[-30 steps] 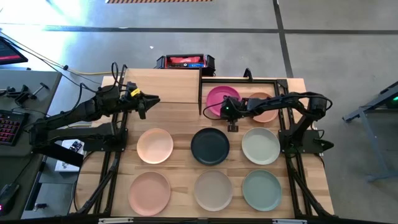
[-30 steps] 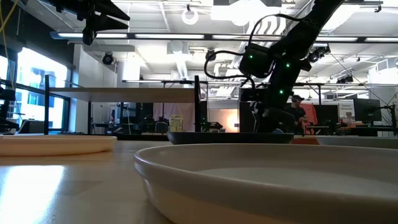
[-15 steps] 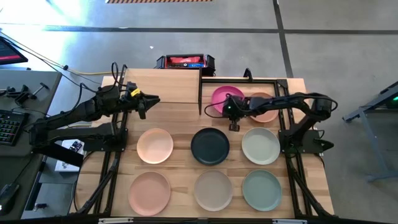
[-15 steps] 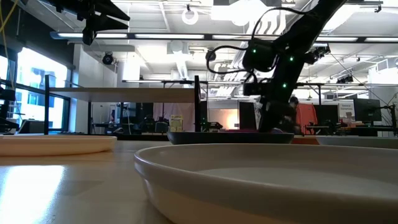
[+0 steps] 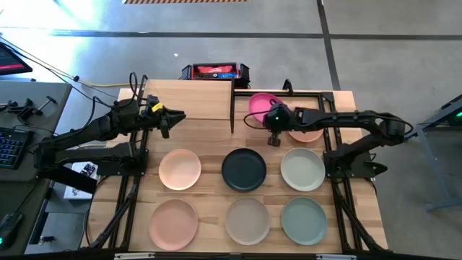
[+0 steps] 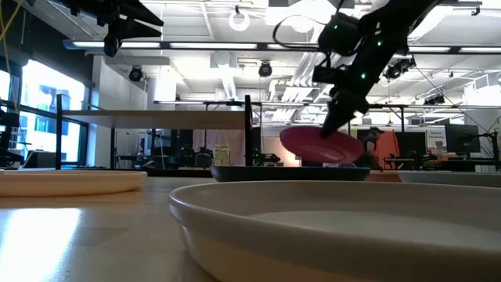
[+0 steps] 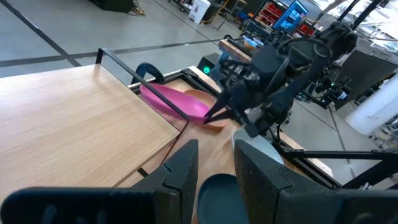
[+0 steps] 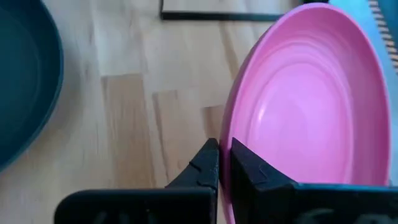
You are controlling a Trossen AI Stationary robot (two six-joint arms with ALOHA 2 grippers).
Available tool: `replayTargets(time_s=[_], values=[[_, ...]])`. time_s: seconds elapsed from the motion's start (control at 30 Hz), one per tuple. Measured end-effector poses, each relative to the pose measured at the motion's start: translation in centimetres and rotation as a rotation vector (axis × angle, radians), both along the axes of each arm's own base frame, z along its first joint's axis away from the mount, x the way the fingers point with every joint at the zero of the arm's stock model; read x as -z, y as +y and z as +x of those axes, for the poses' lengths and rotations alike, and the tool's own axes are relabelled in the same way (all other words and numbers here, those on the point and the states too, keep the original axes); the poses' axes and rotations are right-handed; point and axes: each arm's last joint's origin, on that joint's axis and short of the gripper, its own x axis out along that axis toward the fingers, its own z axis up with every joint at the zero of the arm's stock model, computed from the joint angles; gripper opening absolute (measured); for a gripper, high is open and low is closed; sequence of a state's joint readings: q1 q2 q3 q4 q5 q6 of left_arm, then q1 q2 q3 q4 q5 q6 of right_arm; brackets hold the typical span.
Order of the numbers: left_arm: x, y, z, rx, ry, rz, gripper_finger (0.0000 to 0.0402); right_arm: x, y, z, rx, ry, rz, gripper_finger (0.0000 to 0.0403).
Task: Place and stack plates onto a shelf
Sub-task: Put the pink plate on the shelf
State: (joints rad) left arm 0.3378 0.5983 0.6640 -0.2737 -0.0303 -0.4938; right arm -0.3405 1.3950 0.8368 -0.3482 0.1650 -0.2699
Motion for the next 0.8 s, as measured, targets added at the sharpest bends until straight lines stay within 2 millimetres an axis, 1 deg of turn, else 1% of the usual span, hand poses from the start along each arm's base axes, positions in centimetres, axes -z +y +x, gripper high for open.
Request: replayTargets(time_s=[0.23, 0.37, 0.6, 0.7, 0.8], values=[[0.0, 0.0, 0.0, 0.0, 0.0, 0.0, 0.0092, -2.5, 0.3, -1.0, 0.007, -0.091, -0.068, 0.0], [0.0, 0.0, 0.0, 0.0, 0.0, 0.0, 0.0092, -4.2, 0.3, -1.1, 0.006, -0.146, -0.1, 0.0], [0.0, 0.0, 0.0, 0.0, 0.0, 0.0, 0.0092, -9.0, -0.1, -0.1, -0.026, -0.248, -0.178, 0.0], [0.0, 0.0, 0.0, 0.0, 0.0, 0.0, 0.0092, -11.3, -0.3, 0.1, -0.027, -0.294, -0.222, 0.0], [0.0, 0.0, 0.0, 0.001, 0.001, 0.004, 0.0092, -13.1, -0.5, 0.2, -0.012, -0.33, -0.264, 0.0]])
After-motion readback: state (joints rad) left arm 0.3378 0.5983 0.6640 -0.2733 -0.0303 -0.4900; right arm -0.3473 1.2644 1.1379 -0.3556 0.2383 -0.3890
